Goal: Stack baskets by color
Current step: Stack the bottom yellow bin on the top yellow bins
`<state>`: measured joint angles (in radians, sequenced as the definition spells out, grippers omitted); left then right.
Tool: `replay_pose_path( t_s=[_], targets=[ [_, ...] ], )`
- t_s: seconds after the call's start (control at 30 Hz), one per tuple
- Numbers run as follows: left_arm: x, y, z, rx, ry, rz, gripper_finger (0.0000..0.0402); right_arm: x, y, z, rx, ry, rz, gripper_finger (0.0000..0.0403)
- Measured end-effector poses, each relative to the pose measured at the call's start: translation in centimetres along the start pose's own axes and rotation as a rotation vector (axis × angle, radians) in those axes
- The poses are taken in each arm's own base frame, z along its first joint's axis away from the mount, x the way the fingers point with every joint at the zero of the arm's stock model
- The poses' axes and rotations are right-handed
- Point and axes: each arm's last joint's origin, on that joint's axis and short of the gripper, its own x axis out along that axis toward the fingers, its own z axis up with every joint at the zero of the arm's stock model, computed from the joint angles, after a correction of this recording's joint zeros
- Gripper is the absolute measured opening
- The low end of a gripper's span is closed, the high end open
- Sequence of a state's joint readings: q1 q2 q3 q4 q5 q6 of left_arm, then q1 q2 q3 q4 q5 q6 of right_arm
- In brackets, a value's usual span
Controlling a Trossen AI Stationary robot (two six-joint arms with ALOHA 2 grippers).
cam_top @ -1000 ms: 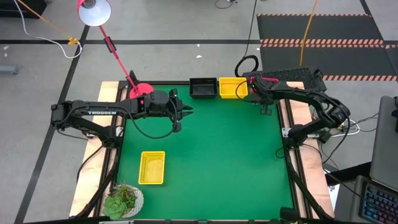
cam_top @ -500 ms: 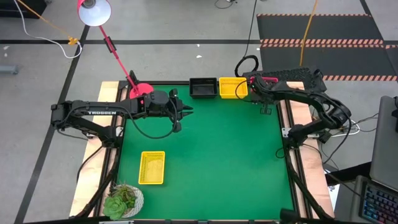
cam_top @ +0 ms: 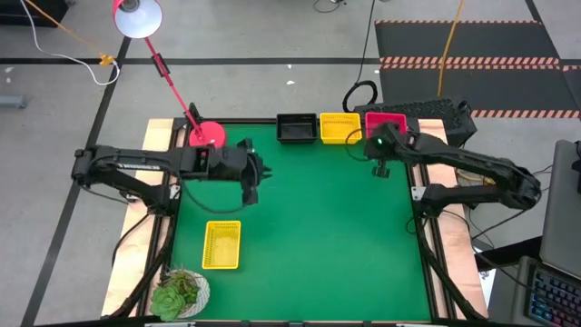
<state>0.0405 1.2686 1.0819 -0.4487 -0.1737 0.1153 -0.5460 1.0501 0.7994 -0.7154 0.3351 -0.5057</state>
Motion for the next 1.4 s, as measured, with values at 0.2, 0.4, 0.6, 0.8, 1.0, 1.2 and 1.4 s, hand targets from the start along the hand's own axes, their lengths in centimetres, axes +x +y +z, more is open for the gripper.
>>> replay_pose_path(
  t_s=[0.2, 0.4, 0.6, 0.8, 1.0, 1.2, 1.4],
  targets=[
    [-2.5, -5.3, 0.3, 0.142, 0.081, -0.03, 0.0074, -5.1, 3.6, 2.2, 0.046, -0.413, 0.11, 0.0],
    [-4.2, -9.2, -1.0, 0.136, 0.153, -0.134, 0.0081, -9.1, 7.6, 4.2, 0.024, -0.727, 0.242, 0.0],
    [-5.5, -12.2, -3.2, 0.221, 0.306, -0.19, 0.0126, -11.2, 12.2, 5.3, -0.021, -0.86, 0.401, 0.0],
    [-6.8, -13.3, -6.0, 0.512, 0.543, -0.235, 0.0171, -11.5, 16.3, 5.5, -0.159, -0.864, 0.482, 0.0],
    [-7.4, -13.3, -7.4, 0.726, 0.647, -0.331, 0.0177, -11.4, 17.6, 5.5, -0.217, -0.861, 0.49, 0.0],
    [-6.4, -13.3, -10.3, 0.858, 0.746, -0.438, 0.0177, -11.6, 17.5, 5.5, -0.22, -0.873, 0.489, 0.0],
    [-5.4, -13.9, -12.5, 0.992, 0.724, -0.55, 0.0177, -11.6, 17.5, 5.5, -0.227, -0.876, 0.486, 0.0]
  ],
)
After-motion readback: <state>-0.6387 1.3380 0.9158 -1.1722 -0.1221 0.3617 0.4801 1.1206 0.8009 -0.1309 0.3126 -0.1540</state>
